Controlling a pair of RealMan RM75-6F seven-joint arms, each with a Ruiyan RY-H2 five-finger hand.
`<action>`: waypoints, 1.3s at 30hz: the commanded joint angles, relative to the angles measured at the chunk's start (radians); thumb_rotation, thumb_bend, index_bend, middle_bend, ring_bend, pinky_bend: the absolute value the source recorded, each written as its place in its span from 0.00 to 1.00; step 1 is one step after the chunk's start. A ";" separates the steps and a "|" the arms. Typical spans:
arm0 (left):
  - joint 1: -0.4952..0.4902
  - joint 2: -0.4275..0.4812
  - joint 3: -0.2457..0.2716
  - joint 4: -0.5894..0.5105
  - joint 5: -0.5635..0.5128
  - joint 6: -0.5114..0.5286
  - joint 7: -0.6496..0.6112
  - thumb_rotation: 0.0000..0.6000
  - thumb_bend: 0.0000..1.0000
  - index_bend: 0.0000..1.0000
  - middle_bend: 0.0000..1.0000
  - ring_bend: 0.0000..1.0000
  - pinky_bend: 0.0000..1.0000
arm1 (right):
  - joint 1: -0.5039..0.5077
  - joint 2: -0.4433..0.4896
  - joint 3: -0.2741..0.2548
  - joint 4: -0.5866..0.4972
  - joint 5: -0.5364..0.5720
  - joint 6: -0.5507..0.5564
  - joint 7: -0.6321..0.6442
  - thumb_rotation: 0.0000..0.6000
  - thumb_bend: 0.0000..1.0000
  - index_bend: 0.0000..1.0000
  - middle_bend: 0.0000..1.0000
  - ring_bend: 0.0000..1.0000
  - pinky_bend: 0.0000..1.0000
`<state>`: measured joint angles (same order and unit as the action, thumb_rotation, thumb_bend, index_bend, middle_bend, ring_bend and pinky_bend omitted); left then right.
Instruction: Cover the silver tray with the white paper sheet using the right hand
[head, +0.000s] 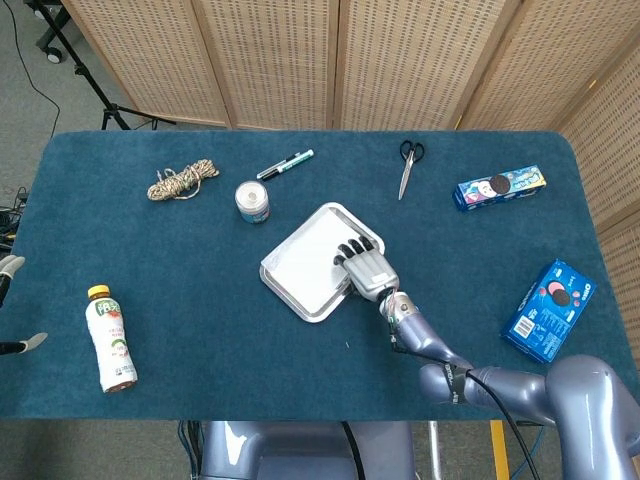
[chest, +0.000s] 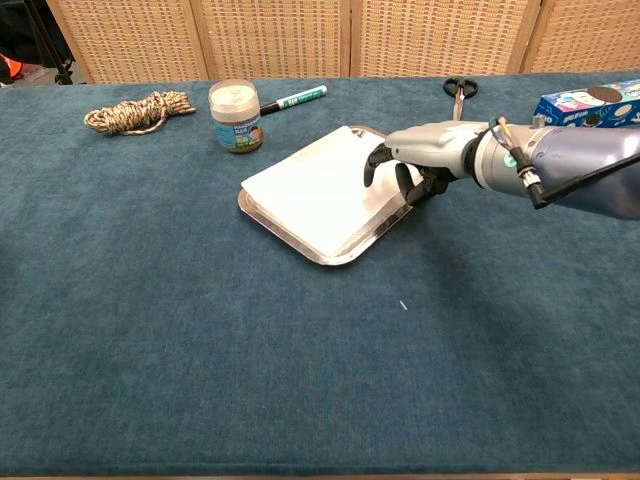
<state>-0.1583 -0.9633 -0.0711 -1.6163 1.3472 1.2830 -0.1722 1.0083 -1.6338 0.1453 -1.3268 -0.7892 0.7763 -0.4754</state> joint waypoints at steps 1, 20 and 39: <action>0.000 0.000 0.000 -0.001 0.000 0.000 0.000 1.00 0.00 0.00 0.00 0.00 0.00 | -0.006 0.018 0.011 -0.030 -0.022 0.010 0.019 1.00 1.00 0.24 0.12 0.00 0.00; 0.009 0.003 0.007 -0.010 0.024 0.024 0.004 1.00 0.00 0.00 0.00 0.00 0.00 | -0.044 0.095 0.012 -0.213 -0.141 0.046 0.090 1.00 1.00 0.24 0.12 0.00 0.00; 0.011 0.008 0.005 0.004 0.024 0.023 -0.031 1.00 0.00 0.00 0.00 0.00 0.00 | 0.007 -0.088 0.017 -0.037 -0.036 0.021 0.035 1.00 1.00 0.24 0.12 0.00 0.00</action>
<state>-0.1469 -0.9556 -0.0653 -1.6128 1.3721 1.3065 -0.2029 1.0129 -1.7174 0.1625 -1.3687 -0.8277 0.7998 -0.4387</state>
